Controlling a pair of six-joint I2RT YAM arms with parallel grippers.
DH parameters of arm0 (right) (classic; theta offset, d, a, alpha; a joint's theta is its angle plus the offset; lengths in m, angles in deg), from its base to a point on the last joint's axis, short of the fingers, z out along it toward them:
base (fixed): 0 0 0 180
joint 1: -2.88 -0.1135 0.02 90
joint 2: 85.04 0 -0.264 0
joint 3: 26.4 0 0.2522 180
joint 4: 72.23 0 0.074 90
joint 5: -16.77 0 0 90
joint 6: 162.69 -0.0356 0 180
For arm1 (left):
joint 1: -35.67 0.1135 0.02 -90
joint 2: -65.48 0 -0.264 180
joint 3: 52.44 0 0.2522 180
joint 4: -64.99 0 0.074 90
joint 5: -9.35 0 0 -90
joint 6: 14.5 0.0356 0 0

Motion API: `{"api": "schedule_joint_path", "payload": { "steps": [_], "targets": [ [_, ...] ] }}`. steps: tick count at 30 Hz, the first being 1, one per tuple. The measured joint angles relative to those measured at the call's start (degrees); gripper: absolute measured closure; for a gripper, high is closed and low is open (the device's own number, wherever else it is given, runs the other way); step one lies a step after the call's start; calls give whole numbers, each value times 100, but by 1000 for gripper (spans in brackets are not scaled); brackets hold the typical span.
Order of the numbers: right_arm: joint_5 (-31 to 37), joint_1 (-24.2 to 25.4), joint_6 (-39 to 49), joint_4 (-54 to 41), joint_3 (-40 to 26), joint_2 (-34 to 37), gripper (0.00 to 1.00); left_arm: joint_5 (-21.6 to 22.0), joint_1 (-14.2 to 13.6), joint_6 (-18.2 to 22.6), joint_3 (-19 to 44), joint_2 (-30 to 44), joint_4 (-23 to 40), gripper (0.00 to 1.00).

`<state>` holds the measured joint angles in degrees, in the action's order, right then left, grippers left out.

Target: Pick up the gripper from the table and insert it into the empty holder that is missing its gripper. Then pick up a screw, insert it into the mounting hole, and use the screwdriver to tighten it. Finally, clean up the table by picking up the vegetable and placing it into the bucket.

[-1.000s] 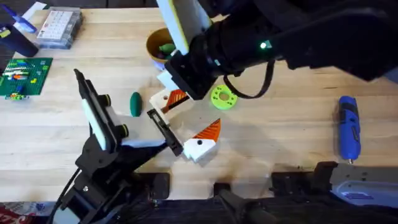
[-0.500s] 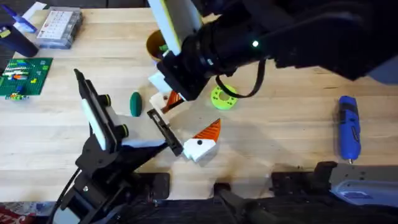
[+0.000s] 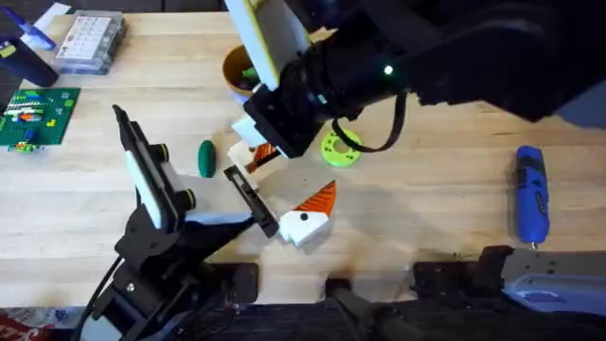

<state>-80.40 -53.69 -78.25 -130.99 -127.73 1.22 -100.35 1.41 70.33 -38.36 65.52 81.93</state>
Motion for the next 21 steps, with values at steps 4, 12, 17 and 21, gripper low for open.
{"api": "schedule_joint_path", "payload": {
  "steps": [4,12,17,21],
  "targets": [
    [-1,0,-1,-47,0,7,995,0,0,0,0,-1,0,10],
    [-3,-26,0,-51,0,279,995,0,0,0,0,0,0,10],
    [-1,-30,-1,-67,0,397,995,-1,0,0,0,0,0,10],
    [-3,-31,0,-118,0,398,995,-1,0,-9,0,1,2,10]
  ]
}}
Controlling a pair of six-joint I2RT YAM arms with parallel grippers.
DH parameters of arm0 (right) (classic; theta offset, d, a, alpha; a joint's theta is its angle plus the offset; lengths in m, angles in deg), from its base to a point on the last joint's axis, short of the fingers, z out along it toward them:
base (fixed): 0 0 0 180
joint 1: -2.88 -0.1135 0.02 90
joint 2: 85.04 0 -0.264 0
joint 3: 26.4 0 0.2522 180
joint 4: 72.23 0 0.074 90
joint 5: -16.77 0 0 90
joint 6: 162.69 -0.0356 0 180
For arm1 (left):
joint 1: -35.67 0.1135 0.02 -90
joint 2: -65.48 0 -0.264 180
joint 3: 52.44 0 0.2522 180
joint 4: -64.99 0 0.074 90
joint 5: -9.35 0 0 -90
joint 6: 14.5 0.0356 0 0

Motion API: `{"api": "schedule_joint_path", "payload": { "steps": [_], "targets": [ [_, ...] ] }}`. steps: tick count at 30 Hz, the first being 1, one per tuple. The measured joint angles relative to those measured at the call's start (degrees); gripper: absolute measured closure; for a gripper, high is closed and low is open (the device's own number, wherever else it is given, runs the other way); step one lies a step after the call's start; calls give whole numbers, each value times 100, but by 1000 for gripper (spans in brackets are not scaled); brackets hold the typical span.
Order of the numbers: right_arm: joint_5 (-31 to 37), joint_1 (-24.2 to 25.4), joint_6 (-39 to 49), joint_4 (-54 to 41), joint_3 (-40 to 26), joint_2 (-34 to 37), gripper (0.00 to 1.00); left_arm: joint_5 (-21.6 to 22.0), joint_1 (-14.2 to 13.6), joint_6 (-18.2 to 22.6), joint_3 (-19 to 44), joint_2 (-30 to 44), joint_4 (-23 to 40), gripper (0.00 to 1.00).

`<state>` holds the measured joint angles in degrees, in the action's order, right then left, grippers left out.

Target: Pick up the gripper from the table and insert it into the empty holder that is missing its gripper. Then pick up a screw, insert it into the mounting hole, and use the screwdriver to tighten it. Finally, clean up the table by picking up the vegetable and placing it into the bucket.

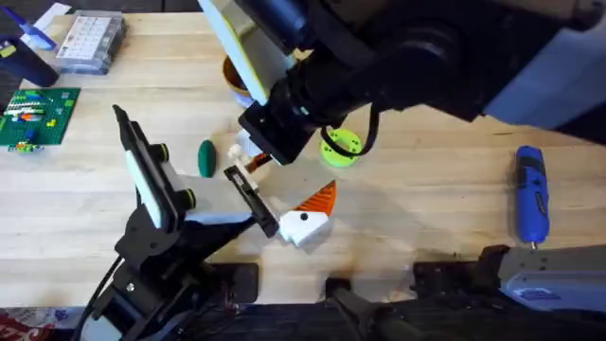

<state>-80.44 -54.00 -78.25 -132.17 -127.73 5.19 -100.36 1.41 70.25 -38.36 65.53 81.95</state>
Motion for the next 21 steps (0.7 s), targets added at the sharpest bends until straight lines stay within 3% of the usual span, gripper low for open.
{"api": "schedule_joint_path", "payload": {
  "steps": [21],
  "targets": [
    [-17,-72,0,-83,0,15,995,1,0,-11,0,-2,-2,10]
  ]
}}
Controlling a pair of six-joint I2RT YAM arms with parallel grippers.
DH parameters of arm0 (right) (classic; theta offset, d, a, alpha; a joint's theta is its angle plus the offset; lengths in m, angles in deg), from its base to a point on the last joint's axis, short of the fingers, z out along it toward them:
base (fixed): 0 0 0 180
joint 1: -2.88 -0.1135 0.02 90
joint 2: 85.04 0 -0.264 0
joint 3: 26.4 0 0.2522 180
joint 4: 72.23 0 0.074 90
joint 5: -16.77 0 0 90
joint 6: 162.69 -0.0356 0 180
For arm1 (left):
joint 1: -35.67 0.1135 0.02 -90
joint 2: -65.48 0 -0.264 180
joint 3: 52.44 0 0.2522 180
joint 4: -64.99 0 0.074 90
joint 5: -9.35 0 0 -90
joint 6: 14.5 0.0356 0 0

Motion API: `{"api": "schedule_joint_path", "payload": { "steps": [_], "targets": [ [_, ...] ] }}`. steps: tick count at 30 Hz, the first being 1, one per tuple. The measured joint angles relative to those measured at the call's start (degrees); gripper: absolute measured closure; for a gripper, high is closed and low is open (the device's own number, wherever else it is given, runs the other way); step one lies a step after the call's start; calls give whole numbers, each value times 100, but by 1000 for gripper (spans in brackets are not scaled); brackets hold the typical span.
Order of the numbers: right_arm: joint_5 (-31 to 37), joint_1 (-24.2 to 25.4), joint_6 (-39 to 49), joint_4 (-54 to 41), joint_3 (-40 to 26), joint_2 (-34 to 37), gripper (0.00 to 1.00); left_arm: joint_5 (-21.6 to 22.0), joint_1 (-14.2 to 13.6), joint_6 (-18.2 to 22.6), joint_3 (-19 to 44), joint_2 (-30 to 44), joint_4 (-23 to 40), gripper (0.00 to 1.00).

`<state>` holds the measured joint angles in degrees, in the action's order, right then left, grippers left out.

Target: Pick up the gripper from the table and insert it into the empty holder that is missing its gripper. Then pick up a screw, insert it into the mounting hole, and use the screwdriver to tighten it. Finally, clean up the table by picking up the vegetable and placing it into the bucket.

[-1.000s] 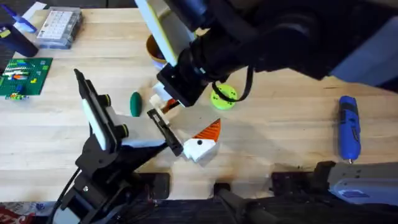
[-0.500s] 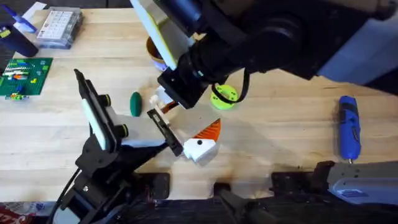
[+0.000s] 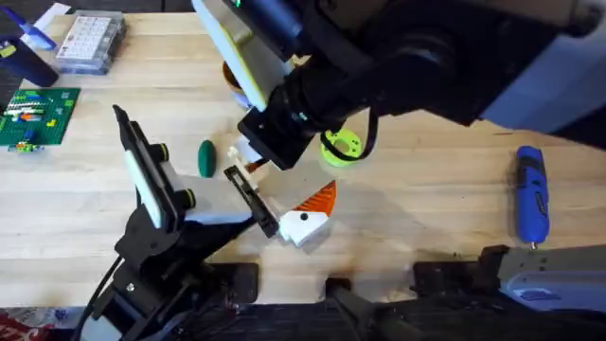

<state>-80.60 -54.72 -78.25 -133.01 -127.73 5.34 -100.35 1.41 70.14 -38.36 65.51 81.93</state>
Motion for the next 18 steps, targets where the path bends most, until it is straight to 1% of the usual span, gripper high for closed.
{"api": "schedule_joint_path", "payload": {
  "steps": [14,18],
  "targets": [
    [9,2,0,-18,0,199,995,20,0,-48,0,1,4,10],
    [154,0,1,-22,0,199,995,19,0,-45,0,2,2,10]
  ]
}}
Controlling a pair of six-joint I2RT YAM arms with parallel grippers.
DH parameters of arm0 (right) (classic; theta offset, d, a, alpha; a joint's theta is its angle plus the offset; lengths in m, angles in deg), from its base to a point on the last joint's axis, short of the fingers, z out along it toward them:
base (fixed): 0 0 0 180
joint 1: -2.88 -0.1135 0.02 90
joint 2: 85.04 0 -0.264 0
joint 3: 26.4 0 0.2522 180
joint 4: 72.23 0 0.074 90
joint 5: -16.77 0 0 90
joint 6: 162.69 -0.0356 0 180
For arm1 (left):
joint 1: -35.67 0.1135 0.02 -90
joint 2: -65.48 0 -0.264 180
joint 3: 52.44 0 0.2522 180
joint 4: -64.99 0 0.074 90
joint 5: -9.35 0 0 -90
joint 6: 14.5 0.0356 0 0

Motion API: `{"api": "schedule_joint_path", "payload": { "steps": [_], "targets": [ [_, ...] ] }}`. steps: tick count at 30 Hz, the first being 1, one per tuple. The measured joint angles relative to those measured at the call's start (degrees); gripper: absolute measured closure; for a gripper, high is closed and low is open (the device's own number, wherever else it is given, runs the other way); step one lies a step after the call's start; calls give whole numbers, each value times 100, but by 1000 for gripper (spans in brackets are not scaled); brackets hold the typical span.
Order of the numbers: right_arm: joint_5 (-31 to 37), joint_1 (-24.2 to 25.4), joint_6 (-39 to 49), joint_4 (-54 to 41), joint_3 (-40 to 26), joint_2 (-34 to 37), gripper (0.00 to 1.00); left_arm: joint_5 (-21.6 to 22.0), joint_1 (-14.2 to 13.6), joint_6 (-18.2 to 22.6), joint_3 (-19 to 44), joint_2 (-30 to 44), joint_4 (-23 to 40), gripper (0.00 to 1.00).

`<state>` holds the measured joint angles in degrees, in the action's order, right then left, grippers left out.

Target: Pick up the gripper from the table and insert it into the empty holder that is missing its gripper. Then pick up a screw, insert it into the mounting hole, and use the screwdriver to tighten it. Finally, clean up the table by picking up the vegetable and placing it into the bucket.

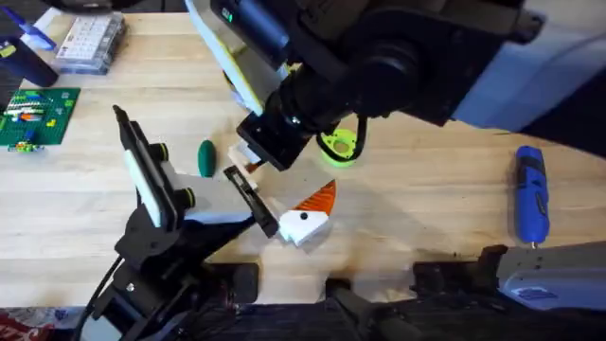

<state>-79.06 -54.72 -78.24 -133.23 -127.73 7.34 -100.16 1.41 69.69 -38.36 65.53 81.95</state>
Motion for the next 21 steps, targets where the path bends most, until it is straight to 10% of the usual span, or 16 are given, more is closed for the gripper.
{"api": "schedule_joint_path", "payload": {
  "steps": [21],
  "targets": [
    [127,-35,-11,51,0,26,995,-4,0,-27,0,-1,2,10]
  ]
}}
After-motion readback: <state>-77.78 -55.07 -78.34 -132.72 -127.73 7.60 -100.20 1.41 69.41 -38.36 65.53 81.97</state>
